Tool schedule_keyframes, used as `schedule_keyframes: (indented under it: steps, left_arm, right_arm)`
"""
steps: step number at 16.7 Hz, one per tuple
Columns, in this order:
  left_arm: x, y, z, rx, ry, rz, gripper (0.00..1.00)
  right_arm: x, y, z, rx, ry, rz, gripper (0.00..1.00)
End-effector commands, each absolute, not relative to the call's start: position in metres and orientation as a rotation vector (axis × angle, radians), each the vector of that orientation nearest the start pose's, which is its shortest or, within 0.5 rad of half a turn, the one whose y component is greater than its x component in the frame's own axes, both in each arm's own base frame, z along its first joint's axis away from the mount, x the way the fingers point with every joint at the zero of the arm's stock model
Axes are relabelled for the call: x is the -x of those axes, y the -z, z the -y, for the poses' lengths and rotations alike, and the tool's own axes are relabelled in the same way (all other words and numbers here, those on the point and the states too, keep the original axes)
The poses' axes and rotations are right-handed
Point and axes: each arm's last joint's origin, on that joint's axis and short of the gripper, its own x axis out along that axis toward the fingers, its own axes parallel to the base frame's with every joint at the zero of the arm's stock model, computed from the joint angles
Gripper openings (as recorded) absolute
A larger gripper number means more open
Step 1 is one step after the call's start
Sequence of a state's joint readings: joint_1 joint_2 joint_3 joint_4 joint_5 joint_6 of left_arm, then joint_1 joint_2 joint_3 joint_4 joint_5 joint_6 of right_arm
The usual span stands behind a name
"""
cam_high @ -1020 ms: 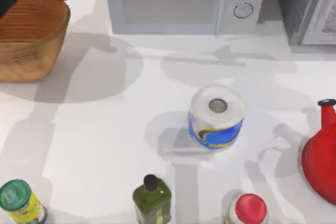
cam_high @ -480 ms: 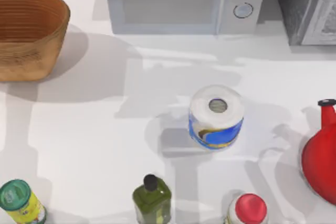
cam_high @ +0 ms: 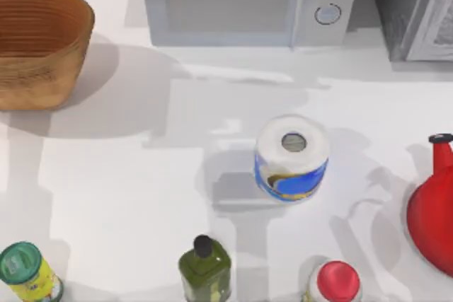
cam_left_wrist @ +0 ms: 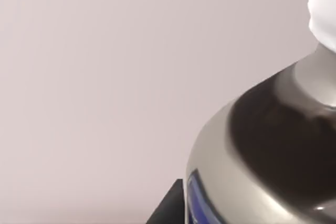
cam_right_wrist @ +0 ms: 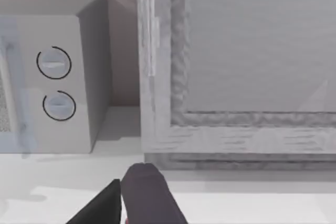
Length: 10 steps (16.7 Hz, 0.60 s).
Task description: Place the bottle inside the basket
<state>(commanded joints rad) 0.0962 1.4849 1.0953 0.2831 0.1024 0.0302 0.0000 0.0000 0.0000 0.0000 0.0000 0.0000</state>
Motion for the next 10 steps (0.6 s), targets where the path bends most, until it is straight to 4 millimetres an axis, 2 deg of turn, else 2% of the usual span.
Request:
schedule_keyframes:
  steps: [7, 10]
  left_arm:
    - [-0.378, -0.285, -0.035, -0.004, -0.008, -0.101, 0.00]
    - [-0.380, -0.282, -0.035, -0.003, -0.010, -0.100, 0.00]
  right_arm:
    - [-0.106, -0.160, 0.001, 0.000, 0.000, 0.000, 1.00]
    - [-0.106, -0.160, 0.001, 0.000, 0.000, 0.000, 1.00]
